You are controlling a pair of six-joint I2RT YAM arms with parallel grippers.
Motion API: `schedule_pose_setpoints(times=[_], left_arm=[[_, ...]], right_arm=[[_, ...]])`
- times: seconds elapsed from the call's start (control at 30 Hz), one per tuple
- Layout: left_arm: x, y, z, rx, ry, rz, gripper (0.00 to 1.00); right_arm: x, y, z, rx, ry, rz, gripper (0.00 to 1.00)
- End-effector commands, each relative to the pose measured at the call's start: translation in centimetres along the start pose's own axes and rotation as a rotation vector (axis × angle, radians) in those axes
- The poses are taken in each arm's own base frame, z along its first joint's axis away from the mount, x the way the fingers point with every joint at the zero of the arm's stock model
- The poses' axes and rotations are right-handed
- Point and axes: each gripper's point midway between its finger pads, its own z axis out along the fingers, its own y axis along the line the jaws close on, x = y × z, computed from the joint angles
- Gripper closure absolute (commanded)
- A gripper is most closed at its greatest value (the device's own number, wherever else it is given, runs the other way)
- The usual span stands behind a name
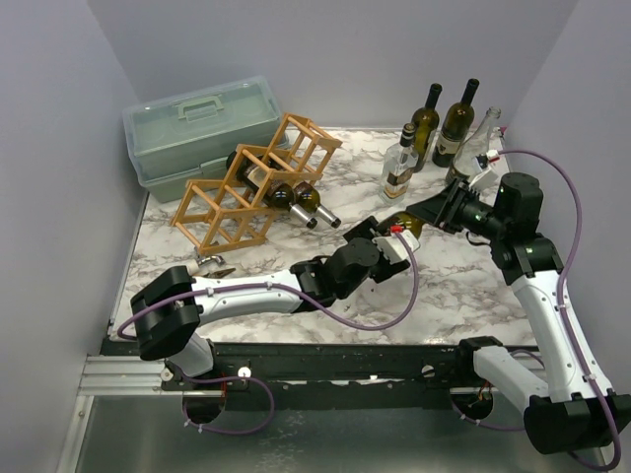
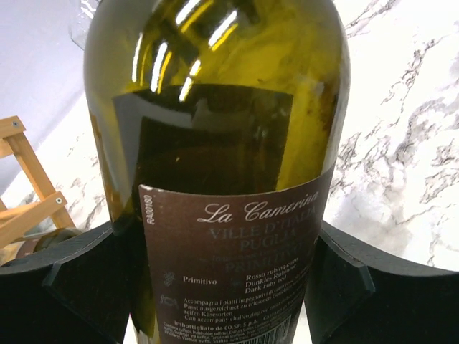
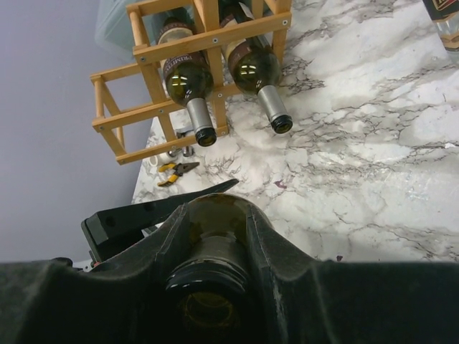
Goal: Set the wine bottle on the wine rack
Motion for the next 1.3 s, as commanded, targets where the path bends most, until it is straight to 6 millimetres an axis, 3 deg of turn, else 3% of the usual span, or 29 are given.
schedule_pose_setpoints(times=[0.0, 0.3, 0.4, 0.53, 0.7, 0.9, 1.07, 1.1, 1.13, 1.27], left_arm=[[-1.0, 1.7, -0.7, -0.03, -0.006, 0.092, 1.0], [-2.8, 1.5, -2.3, -0.016, -0.054, 0.197, 1.0], [-3.2, 1.7, -2.8, -0.027, -0.061, 0.233, 1.0], [-3.7, 2.5, -3.4, -0.058, -0.067, 0.262, 1.0], [-4.0, 2.9, -4.0, -0.066, -0.077, 0.288, 1.0], [-4.7, 3.1, -5.0, -0.034, -0.124, 0.39, 1.0], [-5.7, 3.6, -7.1, 0.012, -0.203, 0.535, 1.0], [-6.3, 2.0, -8.2, 0.057, -0.242, 0.572, 1.0], [-5.7, 4.1, -8.1, 0.019, -0.219, 0.589, 1.0], [-5.2, 5.8, -9.5, 0.0, -0.211, 0.696, 1.0]], right_arm=[[1.4, 2.3, -1.3, -0.091, 0.074, -0.027, 0.96], [1.6, 0.4, -2.2, 0.033, 0.126, -0.163, 0.49], [1.1, 0.8, -3.0, 0.049, 0.122, -0.208, 0.36], [0.5, 1.8, -4.0, 0.047, 0.103, -0.247, 0.25], [-0.9, 1.9, -5.0, 0.111, 0.068, -0.286, 0.19], [-2.6, 0.6, -6.0, 0.239, 0.055, -0.378, 0.19], [-0.8, 3.9, -5.2, 0.036, 0.118, -0.453, 0.19], [-0.5, 4.3, -5.1, 0.016, 0.127, -0.472, 0.19], [-0.1, 4.8, -4.9, -0.007, 0.142, -0.492, 0.18], [2.0, 6.6, -4.1, -0.109, 0.216, -0.568, 0.14]])
